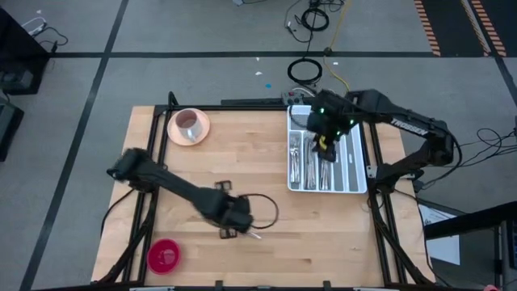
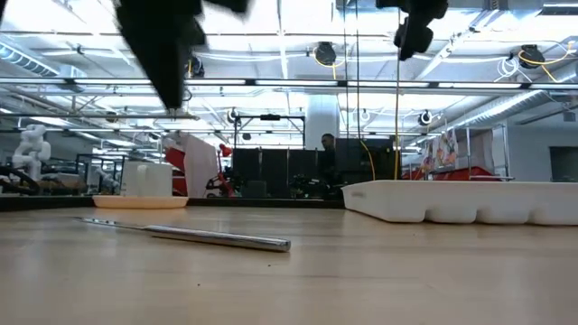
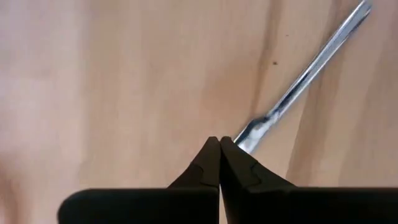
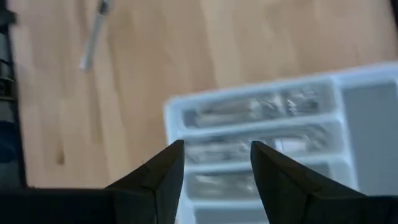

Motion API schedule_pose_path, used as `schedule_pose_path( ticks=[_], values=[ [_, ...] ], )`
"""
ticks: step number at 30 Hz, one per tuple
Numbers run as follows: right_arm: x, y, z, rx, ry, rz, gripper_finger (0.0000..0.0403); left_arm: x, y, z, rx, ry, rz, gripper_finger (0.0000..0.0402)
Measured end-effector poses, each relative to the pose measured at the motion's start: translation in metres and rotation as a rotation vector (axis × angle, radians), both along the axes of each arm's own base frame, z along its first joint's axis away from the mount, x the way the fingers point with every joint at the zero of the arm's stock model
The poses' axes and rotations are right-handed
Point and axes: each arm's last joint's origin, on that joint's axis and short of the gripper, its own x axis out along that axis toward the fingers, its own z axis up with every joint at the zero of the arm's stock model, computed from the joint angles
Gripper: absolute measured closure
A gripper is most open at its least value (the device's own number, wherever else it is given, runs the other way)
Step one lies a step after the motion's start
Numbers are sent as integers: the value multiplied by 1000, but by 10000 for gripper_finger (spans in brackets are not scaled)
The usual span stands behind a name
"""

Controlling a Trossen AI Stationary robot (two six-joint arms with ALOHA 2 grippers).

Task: Sort silverware
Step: Put the silver knife into the white silverware tray

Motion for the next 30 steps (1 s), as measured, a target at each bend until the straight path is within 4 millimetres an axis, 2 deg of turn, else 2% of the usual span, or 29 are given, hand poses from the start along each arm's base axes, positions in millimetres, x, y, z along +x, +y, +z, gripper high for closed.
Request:
schedule_pose_path(
  ticks=[3,7,11,17,22,26,30],
  values=[
    [16,21,-10,11,-48,15,225,-27,-2,45,7,-140,75,401],
    [48,56,-34,-7,-95,27,225,-65,-5,96,-77,-371,194,392],
    [89,93,-59,-26,-174,29,225,-96,-9,125,-117,-532,260,382],
    [153,144,-109,75,-315,26,225,-118,-11,140,-115,-632,295,379],
    [191,170,-151,81,-219,42,225,-123,-15,139,-108,-614,275,378],
    [216,187,-169,32,-149,87,225,-124,-16,138,-105,-608,268,377],
    [232,198,-185,-24,-49,108,224,-126,-17,138,-100,-600,262,377]
  ],
)
